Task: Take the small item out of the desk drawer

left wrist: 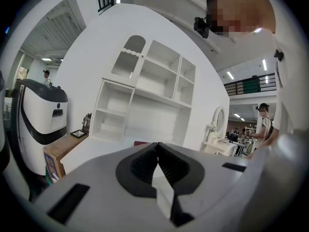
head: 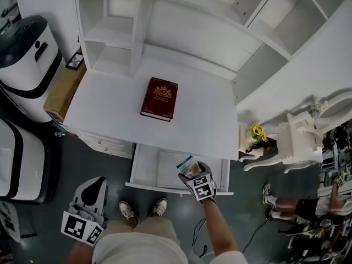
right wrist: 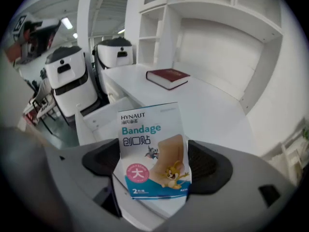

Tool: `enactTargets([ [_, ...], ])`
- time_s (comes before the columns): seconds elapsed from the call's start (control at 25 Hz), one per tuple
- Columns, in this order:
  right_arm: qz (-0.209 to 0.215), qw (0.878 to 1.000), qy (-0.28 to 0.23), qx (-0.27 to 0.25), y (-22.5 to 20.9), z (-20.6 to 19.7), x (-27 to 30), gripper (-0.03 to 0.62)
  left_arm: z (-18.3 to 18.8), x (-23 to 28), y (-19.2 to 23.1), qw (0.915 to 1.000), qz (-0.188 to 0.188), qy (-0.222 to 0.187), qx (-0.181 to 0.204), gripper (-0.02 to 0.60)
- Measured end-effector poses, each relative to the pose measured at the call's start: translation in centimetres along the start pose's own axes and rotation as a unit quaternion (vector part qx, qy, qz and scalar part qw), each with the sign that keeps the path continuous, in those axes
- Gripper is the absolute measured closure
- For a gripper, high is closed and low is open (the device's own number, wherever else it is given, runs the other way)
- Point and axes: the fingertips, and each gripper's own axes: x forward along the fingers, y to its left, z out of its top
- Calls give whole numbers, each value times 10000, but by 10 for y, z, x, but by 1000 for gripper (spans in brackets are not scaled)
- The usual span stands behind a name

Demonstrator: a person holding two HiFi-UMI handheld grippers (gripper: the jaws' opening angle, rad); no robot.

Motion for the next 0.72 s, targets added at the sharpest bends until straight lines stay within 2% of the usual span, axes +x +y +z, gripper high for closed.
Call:
enactTargets([
  [0.16,28,9919,-847,946,0,42,-43,143,9,1,-1,9999,-5,-150,78,566],
  [0.44,15,9701,-1834,1588,-6,83,-98,143,33,2,-16,9986,26,-494,210,565],
  [0.72,32,9476,-2480,2015,-19,103,-141,142,47,1,-24,9974,117,-661,254,566],
])
